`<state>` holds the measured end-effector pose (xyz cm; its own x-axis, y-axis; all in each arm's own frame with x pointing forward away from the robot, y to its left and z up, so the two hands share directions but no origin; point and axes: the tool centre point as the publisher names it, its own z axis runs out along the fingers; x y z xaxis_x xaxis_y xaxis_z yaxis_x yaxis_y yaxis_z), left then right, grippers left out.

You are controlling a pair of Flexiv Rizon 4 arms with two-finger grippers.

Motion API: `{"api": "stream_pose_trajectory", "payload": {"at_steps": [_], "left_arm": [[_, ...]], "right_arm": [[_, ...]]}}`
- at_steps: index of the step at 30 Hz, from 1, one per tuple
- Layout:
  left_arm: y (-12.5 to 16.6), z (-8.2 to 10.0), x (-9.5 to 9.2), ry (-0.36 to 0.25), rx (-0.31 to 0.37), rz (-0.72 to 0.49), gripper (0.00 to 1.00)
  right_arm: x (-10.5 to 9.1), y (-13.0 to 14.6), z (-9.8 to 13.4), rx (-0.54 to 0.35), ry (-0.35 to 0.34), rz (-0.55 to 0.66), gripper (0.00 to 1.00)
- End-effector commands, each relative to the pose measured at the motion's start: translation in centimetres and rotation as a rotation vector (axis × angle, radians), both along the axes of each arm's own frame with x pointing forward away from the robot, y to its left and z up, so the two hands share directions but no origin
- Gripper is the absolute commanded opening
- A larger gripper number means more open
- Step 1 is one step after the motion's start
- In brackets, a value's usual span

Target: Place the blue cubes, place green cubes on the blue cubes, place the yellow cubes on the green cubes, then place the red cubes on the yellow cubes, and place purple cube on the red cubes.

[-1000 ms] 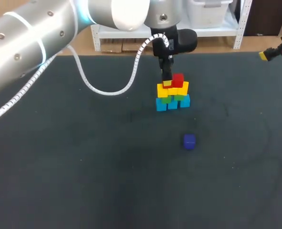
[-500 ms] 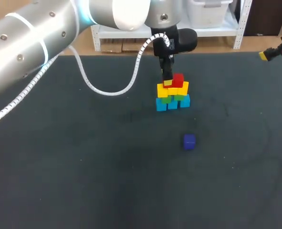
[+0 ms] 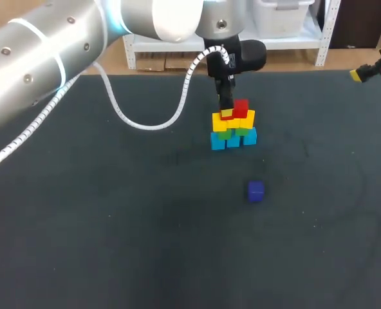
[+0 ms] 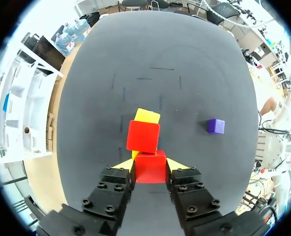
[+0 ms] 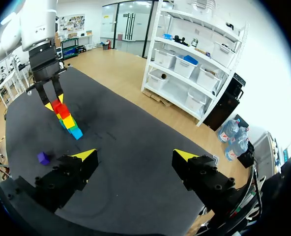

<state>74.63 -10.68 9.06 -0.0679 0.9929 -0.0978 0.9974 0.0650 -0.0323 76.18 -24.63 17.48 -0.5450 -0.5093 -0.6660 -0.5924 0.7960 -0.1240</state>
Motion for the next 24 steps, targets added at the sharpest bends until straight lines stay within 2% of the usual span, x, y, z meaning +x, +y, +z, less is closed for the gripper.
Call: {"api": "stream_pose_trajectory", "payload": {"at_steps": [1, 3, 15, 17, 20, 24], "left_arm": [[-0.14, 0.05, 0.29, 0.005, 0.002, -0.003, 0.35], [-0.17, 0.04, 0.32, 0.004, 0.002, -0.004, 0.38], [-0.34, 0.08, 0.42, -0.001, 0.002, -0.008, 0.4], [-0.37, 0.07, 0.46, -0.008, 0.009, -0.01, 0.37], [-0.37, 0.08, 0.52, -0.016, 0.013, -0.013, 0.22], [-0.36, 0.03, 0.64, -0.025, 0.017, -0.017, 0.24]], "right_arm": [[-0.15, 0.08, 0.01, -0.003, -0.003, -0.005, 1.0], [-0.15, 0.08, 0.01, -0.003, -0.003, -0.005, 1.0], [-0.15, 0.08, 0.01, -0.003, -0.003, -0.005, 1.0], [-0.15, 0.08, 0.01, -0.003, -0.003, -0.005, 1.0], [-0.15, 0.08, 0.01, -0.003, -0.003, -0.005, 1.0], [-0.15, 0.08, 0.01, -0.003, -0.003, -0.005, 1.0]]}}
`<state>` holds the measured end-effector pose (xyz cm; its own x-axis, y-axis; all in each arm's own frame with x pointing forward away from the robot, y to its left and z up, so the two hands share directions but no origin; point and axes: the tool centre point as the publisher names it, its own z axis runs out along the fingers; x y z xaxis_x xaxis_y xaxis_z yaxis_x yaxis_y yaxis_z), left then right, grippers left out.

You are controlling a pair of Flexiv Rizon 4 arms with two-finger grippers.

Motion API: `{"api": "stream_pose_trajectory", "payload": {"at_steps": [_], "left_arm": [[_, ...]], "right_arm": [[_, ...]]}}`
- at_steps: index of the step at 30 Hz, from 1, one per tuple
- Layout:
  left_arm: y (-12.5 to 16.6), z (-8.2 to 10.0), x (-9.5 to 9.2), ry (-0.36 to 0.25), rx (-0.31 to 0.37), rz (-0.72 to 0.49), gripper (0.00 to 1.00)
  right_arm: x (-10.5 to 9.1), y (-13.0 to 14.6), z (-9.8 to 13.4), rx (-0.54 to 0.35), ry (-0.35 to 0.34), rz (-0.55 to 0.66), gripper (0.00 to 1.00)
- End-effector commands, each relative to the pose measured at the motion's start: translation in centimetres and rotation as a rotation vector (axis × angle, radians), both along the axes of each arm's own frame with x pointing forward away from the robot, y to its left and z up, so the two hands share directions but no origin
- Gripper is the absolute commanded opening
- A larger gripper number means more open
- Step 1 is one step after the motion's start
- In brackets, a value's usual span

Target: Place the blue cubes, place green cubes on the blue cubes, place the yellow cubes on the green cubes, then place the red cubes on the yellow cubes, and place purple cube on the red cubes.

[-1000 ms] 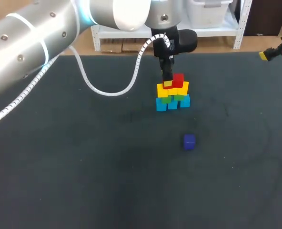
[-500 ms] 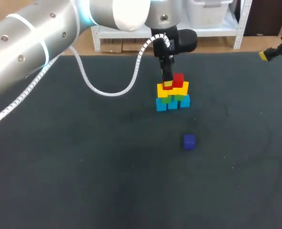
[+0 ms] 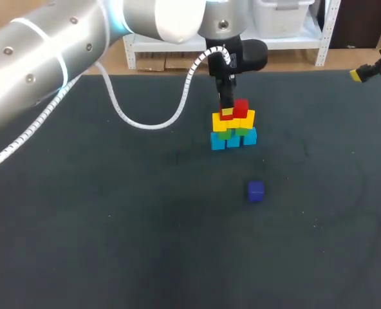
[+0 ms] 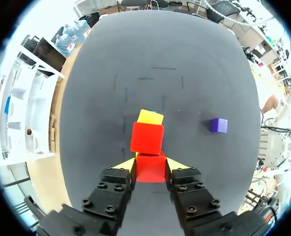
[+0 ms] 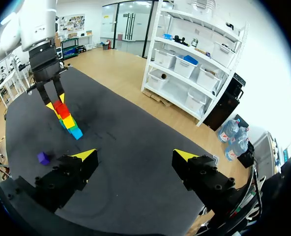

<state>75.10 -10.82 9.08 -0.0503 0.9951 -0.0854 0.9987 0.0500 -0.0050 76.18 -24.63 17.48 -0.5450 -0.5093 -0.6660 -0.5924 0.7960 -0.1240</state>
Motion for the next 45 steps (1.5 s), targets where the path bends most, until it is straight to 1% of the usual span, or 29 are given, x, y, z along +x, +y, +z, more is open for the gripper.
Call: {"api": "stream_pose_trajectory", "payload": {"at_steps": [1, 10, 14, 15, 16, 17, 18, 26, 30, 33, 37, 40, 43, 45], "left_arm": [[-0.3, 0.0, 0.2, 0.001, 0.002, -0.002, 0.24], [-0.3, 0.0, 0.2, 0.003, -0.004, 0.002, 0.25], [-0.3, 0.0, 0.2, 0.005, -0.003, 0.002, 0.32], [-0.3, 0.0, 0.2, 0.006, -0.003, 0.0, 0.38], [-0.3, 0.0, 0.2, 0.006, -0.003, -0.001, 0.46], [-0.3, 0.0, 0.1, 0.009, -0.007, 0.001, 0.81], [-0.3, 0.1, 0.1, 0.009, -0.009, 0.005, 1.0], [-0.3, 0.4, 0.2, -0.005, -0.011, 0.013, 1.0], [0.2, 1.3, 0.0, -0.024, -0.02, 0.028, 1.0], [0.7, 2.3, -0.4, -0.028, -0.042, 0.049, 1.0], [1.7, 3.7, -1.1, -0.03, -0.074, 0.069, 1.0], [2.6, 4.9, -1.8, -0.024, -0.111, 0.084, 1.0], [3.6, 6.3, -2.6, -0.023, -0.172, 0.113, 1.0], [4.3, 7.4, -3.0, -0.036, -0.216, 0.142, 1.0]], "right_arm": [[-0.2, 0.1, 0.0, -0.003, -0.003, -0.005, 1.0], [-0.2, 0.1, 0.0, -0.003, -0.003, -0.005, 1.0], [-0.2, 0.1, 0.0, -0.003, -0.003, -0.005, 1.0], [-0.2, 0.1, 0.0, -0.003, -0.003, -0.005, 1.0], [-0.2, 0.1, 0.0, -0.003, -0.003, -0.005, 1.0], [-0.2, 0.1, 0.0, -0.003, -0.003, -0.005, 1.0], [-0.2, 0.1, 0.0, -0.003, -0.003, -0.005, 1.0], [-0.2, 0.1, 0.0, -0.003, -0.003, -0.005, 1.0], [-0.2, 0.1, 0.0, -0.003, -0.003, -0.005, 1.0], [-0.2, 0.1, 0.0, -0.003, -0.003, -0.005, 1.0], [-0.2, 0.1, 0.0, -0.003, -0.003, -0.005, 1.0], [-0.2, 0.1, 0.0, -0.003, -0.003, -0.005, 1.0], [-0.2, 0.1, 0.0, -0.003, -0.003, -0.005, 1.0], [-0.2, 0.1, 0.0, -0.003, -0.003, -0.005, 1.0]]}}
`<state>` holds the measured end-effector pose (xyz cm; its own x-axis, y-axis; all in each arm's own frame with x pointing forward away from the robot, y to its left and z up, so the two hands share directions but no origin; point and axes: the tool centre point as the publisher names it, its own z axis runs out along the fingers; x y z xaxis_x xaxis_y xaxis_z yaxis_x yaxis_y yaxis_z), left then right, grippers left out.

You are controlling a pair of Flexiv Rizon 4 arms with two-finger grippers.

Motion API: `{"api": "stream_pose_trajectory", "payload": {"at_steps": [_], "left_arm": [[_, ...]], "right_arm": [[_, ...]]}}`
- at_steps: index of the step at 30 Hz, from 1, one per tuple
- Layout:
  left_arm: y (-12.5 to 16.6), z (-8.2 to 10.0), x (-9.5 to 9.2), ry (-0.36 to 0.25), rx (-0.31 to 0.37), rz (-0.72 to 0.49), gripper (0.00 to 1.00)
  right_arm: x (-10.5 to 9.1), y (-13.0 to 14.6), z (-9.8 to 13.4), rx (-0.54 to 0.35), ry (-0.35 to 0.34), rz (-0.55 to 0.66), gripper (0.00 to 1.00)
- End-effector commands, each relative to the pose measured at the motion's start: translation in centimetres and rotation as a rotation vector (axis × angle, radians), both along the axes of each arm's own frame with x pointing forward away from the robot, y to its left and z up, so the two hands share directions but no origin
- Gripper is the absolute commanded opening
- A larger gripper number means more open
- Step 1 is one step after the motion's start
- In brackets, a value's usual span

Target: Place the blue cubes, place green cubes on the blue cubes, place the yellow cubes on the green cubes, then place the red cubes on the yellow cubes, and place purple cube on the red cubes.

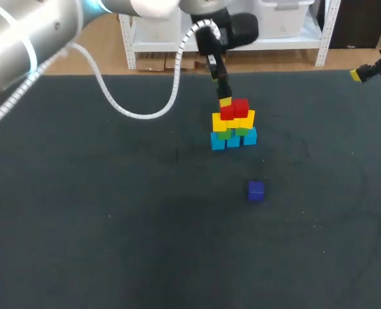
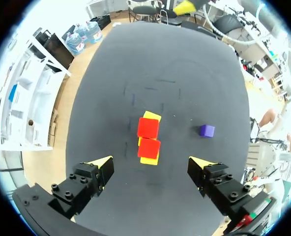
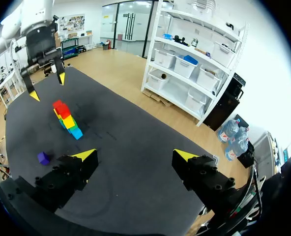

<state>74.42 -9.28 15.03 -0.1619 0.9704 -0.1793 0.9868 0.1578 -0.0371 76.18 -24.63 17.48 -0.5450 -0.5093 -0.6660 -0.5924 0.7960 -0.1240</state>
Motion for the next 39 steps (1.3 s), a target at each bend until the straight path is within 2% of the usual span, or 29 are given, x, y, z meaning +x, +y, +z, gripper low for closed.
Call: {"api": "stream_pose_trajectory", "payload": {"at_steps": [1, 11, 18, 23, 26, 29, 34, 39], "left_arm": [[3.2, 2.0, -2.4, -0.077, -0.133, 0.047, 1.0], [7.8, 6.0, -3.4, -0.239, -0.293, 0.226, 1.0], [11.3, 7.7, -3.8, -0.347, -0.38, 0.345, 1.0], [14.1, 8.1, -3.7, -0.434, -0.413, 0.429, 1.0], [15.8, 8.4, -3.8, -0.456, -0.462, 0.488, 1.0], [17.7, 8.8, -3.8, -0.514, -0.492, 0.554, 1.0], [20.9, 9.0, -4.0, -0.566, -0.569, 0.671, 1.0], [23.7, 8.8, -4.7, -0.594, -0.601, 0.755, 1.0]], "right_arm": [[-0.2, 0.1, 0.0, -0.003, -0.003, -0.005, 1.0], [-0.2, 0.1, 0.0, -0.003, -0.003, -0.005, 1.0], [-0.2, 0.1, 0.0, -0.003, -0.003, -0.005, 1.0], [-0.2, 0.1, 0.0, -0.003, -0.003, -0.005, 1.0], [-0.2, 0.1, 0.0, -0.003, -0.003, -0.005, 1.0], [-0.2, 0.1, 0.0, -0.003, -0.003, -0.005, 1.0], [-0.2, 0.1, 0.0, -0.003, -0.003, -0.005, 1.0], [-0.2, 0.1, 0.0, -0.003, -0.003, -0.005, 1.0]]}}
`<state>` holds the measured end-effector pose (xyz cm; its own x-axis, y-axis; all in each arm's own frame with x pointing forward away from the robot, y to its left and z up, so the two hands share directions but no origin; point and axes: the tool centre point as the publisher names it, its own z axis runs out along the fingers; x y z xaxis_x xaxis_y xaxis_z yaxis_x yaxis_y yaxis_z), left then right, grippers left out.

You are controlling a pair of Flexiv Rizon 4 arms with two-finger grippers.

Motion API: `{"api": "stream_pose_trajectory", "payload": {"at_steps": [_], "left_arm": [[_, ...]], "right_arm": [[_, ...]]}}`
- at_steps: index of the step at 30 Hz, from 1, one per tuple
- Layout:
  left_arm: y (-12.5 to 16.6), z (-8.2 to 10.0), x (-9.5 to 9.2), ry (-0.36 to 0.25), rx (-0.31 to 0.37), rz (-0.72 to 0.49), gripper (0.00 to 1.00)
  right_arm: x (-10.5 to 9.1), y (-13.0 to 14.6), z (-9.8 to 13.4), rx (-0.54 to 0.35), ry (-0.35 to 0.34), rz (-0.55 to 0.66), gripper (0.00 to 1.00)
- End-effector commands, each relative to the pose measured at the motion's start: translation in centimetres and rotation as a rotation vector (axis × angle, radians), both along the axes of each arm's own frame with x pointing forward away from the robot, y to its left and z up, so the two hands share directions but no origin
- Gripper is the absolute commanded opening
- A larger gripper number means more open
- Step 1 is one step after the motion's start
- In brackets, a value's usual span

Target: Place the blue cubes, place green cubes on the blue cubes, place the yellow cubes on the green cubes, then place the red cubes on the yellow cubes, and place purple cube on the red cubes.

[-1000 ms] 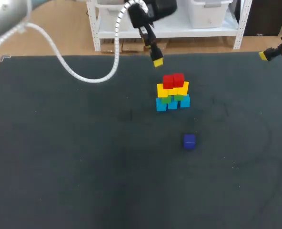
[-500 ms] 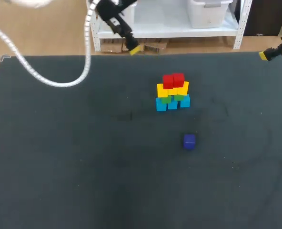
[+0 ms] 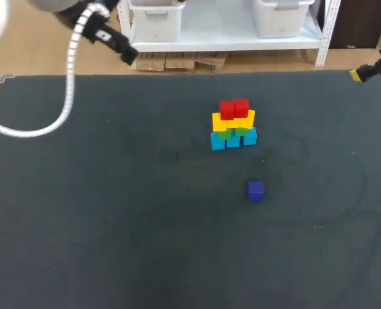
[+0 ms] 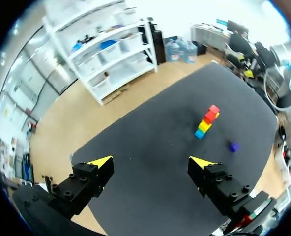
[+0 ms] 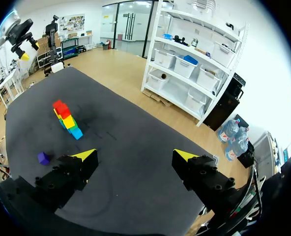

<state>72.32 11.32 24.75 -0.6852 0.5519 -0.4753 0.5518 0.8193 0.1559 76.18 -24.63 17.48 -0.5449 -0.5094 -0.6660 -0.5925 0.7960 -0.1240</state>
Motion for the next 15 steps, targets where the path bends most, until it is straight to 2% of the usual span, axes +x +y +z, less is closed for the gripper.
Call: {"api": "stream_pose_trajectory", "payload": {"at_steps": [1, 9, 15], "left_arm": [[3.5, -1.0, -2.7, -0.394, -0.292, -0.033, 1.0], [5.5, -2.3, -3.9, -0.426, -0.343, 0.027, 1.0], [6.0, -3.2, -4.1, -0.458, -0.381, 0.042, 1.0]], "right_arm": [[-0.2, 0.1, 0.0, -0.003, -0.003, -0.005, 1.0], [-0.2, 0.1, 0.0, -0.003, -0.003, -0.005, 1.0], [-0.2, 0.1, 0.0, -0.003, -0.003, -0.005, 1.0]]}}
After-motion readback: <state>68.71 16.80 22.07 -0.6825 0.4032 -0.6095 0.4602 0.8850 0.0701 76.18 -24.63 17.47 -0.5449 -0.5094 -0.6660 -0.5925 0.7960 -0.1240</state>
